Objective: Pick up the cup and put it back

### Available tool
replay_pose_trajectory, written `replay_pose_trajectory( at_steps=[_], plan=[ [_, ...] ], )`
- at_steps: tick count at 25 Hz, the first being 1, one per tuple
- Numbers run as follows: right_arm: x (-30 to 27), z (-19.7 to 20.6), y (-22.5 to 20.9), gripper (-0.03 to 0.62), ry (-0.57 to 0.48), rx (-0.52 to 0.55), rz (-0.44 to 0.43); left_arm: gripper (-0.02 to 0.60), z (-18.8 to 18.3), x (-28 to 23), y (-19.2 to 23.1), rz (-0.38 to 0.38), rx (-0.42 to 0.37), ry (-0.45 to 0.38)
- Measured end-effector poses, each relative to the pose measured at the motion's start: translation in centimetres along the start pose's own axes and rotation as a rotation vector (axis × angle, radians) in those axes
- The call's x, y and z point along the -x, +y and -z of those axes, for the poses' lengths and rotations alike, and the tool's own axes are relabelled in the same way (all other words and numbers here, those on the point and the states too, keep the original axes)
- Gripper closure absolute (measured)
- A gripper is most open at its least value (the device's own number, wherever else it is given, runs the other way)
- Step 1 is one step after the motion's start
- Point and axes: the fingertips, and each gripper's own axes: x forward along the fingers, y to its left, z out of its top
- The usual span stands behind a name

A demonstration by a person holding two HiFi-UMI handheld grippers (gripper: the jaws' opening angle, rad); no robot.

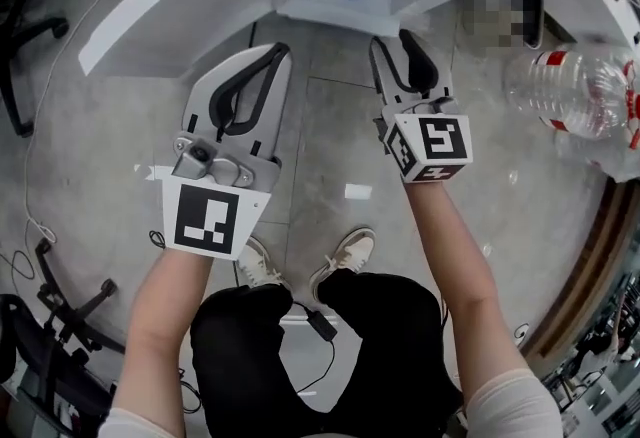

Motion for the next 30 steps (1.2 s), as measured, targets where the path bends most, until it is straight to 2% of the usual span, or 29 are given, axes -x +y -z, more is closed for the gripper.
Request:
replay_pose_trajectory(
  at_steps=[2, 3, 7, 11, 14, 15, 18, 22, 27, 30],
  plan=[
    [-2.3, 2.7, -1.2, 0.440, 0.006, -0.118, 0.001, 0.558, 2.2, -0.6, 0.1, 0.005, 0.013, -0.006],
    [-3.4, 3.8, -1.6, 0.441, 0.009, -0.138, 0.003, 0.558, 3.1, -0.7, 0.0, 0.017, 0.011, -0.011],
    [-7.5, 6.9, -2.7, 0.415, 0.016, -0.042, 0.014, 0.558, 6.5, -1.1, -0.3, 0.070, -0.068, -0.024],
    [-10.8, 9.6, -3.5, 0.332, 0.044, 0.075, 0.013, 0.558, 9.4, -1.8, 1.3, 0.019, -0.044, -0.029],
    [-12.7, 10.6, -5.4, 0.291, 0.032, 0.051, 0.061, 0.558, 10.8, -2.4, 1.5, 0.028, -0.063, -0.036],
    [-13.3, 10.8, -5.8, 0.259, 0.026, 0.044, 0.070, 0.558, 11.2, -2.4, 1.6, 0.030, -0.069, -0.038],
    [-15.5, 11.0, -6.0, 0.210, 0.012, 0.073, 0.054, 0.558, 11.4, -2.5, 2.2, 0.024, -0.095, -0.059],
    [-17.9, 11.6, -7.0, 0.201, 0.013, 0.071, 0.065, 0.558, 11.4, -2.7, 2.8, 0.031, -0.140, -0.070],
    [-19.5, 13.0, -8.1, 0.201, 0.054, 0.044, 0.083, 0.558, 12.1, -2.4, 3.1, 0.028, -0.123, -0.034],
    [-20.1, 13.7, -8.0, 0.201, 0.081, 0.034, 0.065, 0.558, 12.7, -2.0, 2.9, 0.035, -0.118, -0.017]
  ],
)
